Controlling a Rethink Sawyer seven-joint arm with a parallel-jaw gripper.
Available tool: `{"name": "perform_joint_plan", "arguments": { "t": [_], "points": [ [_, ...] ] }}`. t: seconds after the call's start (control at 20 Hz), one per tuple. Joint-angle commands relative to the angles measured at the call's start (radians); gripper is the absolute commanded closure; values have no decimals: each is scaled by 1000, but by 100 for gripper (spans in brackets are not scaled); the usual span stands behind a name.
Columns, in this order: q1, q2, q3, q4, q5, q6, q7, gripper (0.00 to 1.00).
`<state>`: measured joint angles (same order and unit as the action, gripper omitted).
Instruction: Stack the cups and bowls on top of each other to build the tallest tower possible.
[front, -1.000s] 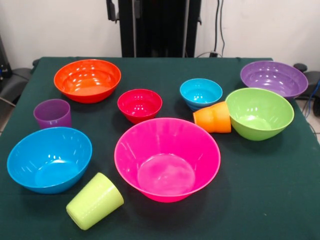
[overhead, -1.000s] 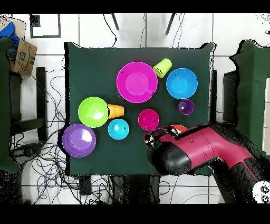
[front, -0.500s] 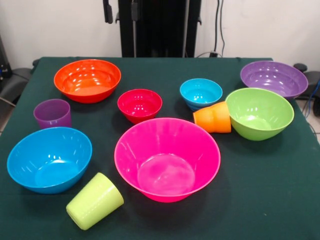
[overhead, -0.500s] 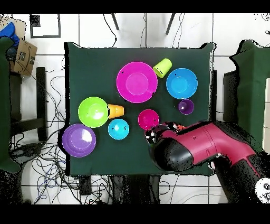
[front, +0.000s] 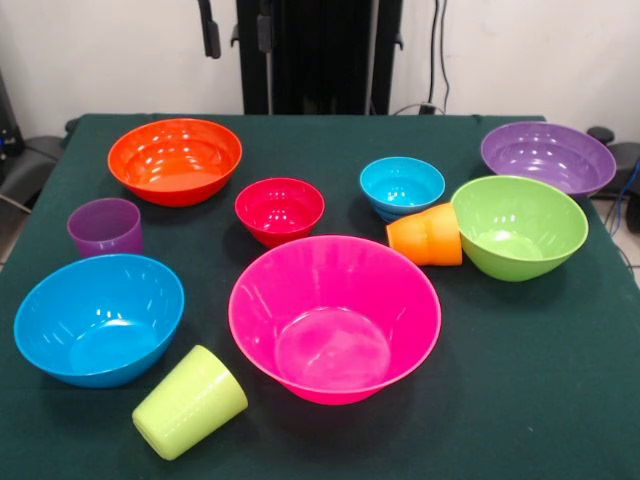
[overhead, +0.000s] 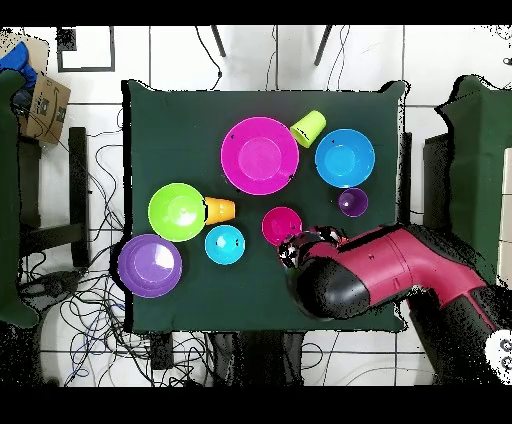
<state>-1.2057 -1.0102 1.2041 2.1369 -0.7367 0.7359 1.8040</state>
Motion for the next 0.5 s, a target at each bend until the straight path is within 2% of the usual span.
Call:
{"name": "perform_joint_plan", "arguments": {
  "t": [0.05, 0.5],
  "points": [
    [45, 135, -52, -23, -136, 73, -347, 0],
    [67, 230, -96, -54, -233, 43, -337, 0]
  ]
}}
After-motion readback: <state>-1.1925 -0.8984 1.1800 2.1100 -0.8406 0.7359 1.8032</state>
